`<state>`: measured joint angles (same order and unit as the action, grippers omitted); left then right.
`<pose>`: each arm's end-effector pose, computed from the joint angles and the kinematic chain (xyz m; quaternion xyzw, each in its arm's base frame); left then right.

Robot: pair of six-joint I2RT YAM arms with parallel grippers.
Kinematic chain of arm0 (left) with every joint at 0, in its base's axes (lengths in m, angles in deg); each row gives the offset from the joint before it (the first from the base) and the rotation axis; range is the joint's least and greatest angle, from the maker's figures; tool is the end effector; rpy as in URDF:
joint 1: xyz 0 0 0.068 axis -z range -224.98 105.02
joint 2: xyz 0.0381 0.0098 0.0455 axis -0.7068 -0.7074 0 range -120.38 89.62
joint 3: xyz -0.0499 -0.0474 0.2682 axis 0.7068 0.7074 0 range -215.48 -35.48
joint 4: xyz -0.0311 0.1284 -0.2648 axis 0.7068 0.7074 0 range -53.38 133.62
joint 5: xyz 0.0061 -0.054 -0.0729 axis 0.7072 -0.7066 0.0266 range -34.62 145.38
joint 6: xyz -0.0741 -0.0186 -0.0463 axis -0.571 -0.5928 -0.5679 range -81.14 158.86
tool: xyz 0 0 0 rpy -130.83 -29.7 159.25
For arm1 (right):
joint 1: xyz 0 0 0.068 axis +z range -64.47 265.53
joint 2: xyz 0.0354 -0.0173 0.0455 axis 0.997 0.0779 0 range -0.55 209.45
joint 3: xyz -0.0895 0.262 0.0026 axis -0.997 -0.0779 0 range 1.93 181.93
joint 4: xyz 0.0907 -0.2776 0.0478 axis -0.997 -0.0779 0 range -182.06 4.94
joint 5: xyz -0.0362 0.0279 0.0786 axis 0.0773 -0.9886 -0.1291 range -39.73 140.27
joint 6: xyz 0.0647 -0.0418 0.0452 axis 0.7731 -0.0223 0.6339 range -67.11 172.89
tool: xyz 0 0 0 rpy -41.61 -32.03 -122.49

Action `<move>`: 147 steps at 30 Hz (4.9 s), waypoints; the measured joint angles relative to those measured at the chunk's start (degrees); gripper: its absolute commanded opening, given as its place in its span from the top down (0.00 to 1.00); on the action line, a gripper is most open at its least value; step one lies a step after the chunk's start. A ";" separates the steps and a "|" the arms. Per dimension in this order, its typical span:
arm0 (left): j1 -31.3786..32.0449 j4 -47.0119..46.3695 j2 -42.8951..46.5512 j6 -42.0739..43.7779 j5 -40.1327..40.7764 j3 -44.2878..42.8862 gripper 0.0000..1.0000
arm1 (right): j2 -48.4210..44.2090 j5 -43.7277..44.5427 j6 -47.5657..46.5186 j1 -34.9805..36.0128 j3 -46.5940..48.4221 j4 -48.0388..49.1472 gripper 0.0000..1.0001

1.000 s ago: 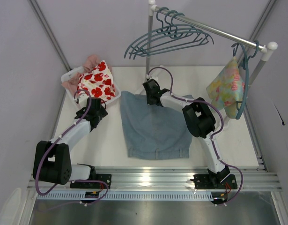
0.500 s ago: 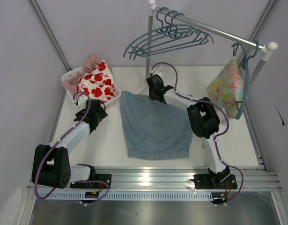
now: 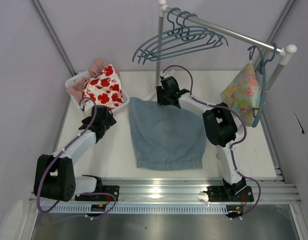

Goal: Place the skirt on the hanger

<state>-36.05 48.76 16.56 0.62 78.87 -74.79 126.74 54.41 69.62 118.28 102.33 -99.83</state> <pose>0.3128 -0.0170 0.1580 -0.3036 0.8585 0.0258 0.4124 0.4870 0.3064 0.1512 -0.1124 0.9049 0.1413 0.3855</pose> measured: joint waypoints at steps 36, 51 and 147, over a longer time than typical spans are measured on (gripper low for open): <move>-0.02 -0.44 0.00 1.25 -0.31 0.00 0.11 | 8.17 10.47 -7.72 3.41 7.87 -4.24 1.00; -0.02 -0.15 2.75 1.29 -0.42 0.00 0.11 | 7.34 10.23 -6.73 -0.90 5.57 -2.40 1.00; 19.47 3.93 -16.59 2.56 -0.07 -16.55 0.46 | -57.05 6.10 16.20 -5.84 -63.06 -18.93 0.64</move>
<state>-16.57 52.70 -0.03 3.18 78.80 -91.34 69.69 60.51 85.82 112.45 39.27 -118.76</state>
